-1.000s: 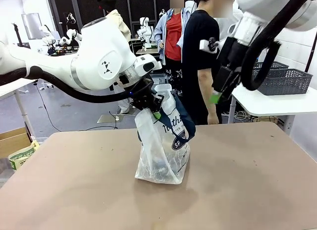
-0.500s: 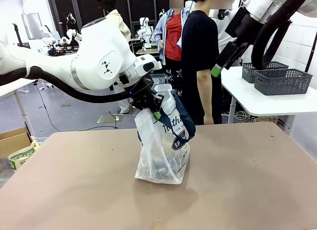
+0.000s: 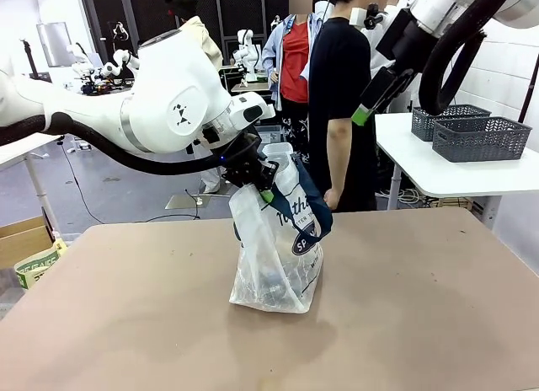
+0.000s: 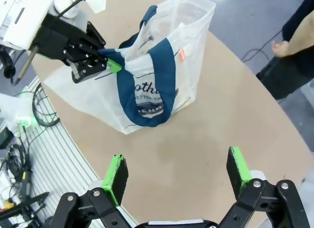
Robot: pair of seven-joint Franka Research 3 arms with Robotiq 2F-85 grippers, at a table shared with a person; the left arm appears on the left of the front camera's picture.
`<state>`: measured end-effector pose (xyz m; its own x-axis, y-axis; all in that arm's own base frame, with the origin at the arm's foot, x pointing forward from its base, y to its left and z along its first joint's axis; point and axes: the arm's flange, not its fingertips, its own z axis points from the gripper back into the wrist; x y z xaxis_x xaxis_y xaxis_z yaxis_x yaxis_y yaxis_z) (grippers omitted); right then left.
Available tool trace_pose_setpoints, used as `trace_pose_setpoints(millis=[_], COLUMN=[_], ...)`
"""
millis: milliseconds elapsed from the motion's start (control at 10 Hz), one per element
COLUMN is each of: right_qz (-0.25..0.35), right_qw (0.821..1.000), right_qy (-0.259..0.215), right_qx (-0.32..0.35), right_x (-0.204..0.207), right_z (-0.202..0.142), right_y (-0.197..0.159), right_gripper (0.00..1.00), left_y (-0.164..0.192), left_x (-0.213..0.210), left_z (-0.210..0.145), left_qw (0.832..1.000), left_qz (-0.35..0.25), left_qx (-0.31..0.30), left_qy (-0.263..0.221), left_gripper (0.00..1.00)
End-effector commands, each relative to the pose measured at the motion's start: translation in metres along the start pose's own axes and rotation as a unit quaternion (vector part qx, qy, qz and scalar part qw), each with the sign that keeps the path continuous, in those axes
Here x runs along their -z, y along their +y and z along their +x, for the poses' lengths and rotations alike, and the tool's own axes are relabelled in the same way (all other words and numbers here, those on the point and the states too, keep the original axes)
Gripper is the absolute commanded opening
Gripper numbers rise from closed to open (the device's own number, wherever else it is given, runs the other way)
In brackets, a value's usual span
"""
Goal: Transfer purchased items from the store into the shopping bag.
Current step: Move the Reusable shopping bag to the right side of the table.
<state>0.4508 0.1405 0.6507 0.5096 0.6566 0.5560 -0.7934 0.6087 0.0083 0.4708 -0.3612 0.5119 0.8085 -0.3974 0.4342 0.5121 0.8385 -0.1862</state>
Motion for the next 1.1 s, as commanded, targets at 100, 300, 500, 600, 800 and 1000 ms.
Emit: trace_pose_setpoints(millis=[100,300,500,600,800,1000], right_qz=[0.002,0.002,0.002,0.002,0.002,0.002], right_qw=[1.000,1.000,1.000,1.000,1.000,1.000], right_qy=[0.005,0.005,0.005,0.005,0.005,0.005], right_qx=[0.002,0.002,0.002,0.002,0.002,0.002], right_x=[0.000,0.000,0.000,0.000,0.000,0.000], right_z=[-0.007,-0.007,-0.007,-0.007,-0.007,-0.007], right_y=[0.002,0.002,0.002,0.002,0.002,0.002], right_gripper=[1.00,1.00,1.00,1.00,1.00,1.00], left_y=[0.000,0.000,0.000,0.001,0.001,0.004], left_x=[0.000,0.000,0.000,-0.006,-0.033,-0.064], left_z=[0.000,0.000,0.000,0.006,0.021,0.029], left_qw=[1.000,1.000,1.000,1.000,0.998,0.995], left_qz=[0.000,0.000,0.000,0.017,0.053,0.096], left_qx=[0.000,0.000,0.000,0.002,-0.009,-0.010], left_qy=[0.000,0.000,0.000,0.004,0.009,0.031], left_gripper=[0.00,0.00,0.00,0.00,0.00,0.00])
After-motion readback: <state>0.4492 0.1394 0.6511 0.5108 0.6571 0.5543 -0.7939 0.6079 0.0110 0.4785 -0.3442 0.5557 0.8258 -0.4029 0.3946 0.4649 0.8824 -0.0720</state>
